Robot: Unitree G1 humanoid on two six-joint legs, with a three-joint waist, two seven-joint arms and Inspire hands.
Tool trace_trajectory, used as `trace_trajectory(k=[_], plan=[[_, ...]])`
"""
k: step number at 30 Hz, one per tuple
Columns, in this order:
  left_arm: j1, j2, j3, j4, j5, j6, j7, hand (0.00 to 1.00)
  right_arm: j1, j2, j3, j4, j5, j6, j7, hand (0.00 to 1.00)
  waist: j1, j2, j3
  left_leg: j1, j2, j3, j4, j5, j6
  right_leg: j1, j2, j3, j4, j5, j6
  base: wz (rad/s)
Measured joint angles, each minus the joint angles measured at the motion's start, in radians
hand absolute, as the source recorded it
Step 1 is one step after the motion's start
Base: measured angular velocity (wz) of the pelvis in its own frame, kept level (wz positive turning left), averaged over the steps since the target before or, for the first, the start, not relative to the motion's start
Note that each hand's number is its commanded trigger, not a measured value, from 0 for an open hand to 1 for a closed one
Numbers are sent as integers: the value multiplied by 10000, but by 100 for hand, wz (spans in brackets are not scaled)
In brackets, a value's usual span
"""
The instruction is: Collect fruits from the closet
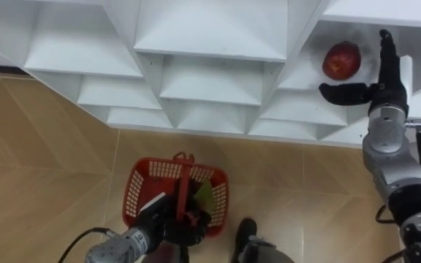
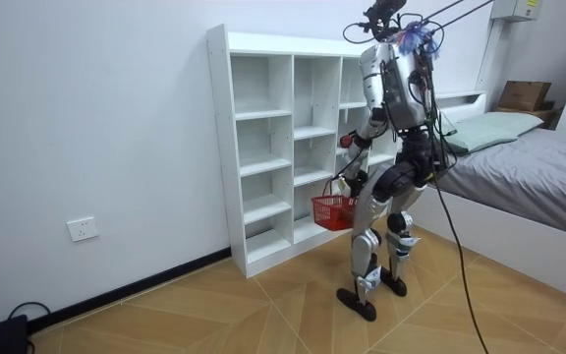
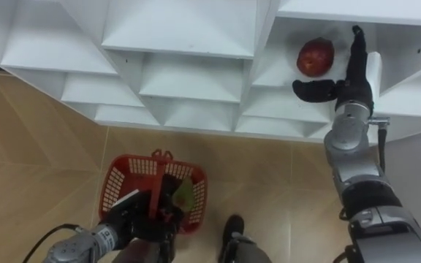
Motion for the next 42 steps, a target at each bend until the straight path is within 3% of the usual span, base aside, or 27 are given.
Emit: trace_trajectory(k=[12,40,41,42], plan=[[10,154,-137,90,-1,14,-1,100,-648,-32,121,10,83,290,3,0,11,-155,68,-190,-8,-12,-62,103,-28,-235,-10,-47,-13,6,-50,1],[-40,149,-308,89,8,92,392,100,-771,-31,172,-78,-500,304,3,0,58,-109,43,-308,25,-12,-176,128,-34,-231,13,-206,-166,32,-57,0],[-56,150,-308,89,8,125,411,100,-773,-31,172,-78,-503,306,3,4,64,-104,40,-308,25,-12,-176,128,-34,-230,13,-205,-167,32,-57,0],[-55,150,-308,89,8,130,419,100,-772,-31,172,-78,-513,311,3,89,69,-97,36,-308,25,-12,-177,128,-34,-230,13,-205,-166,32,-57,0]])
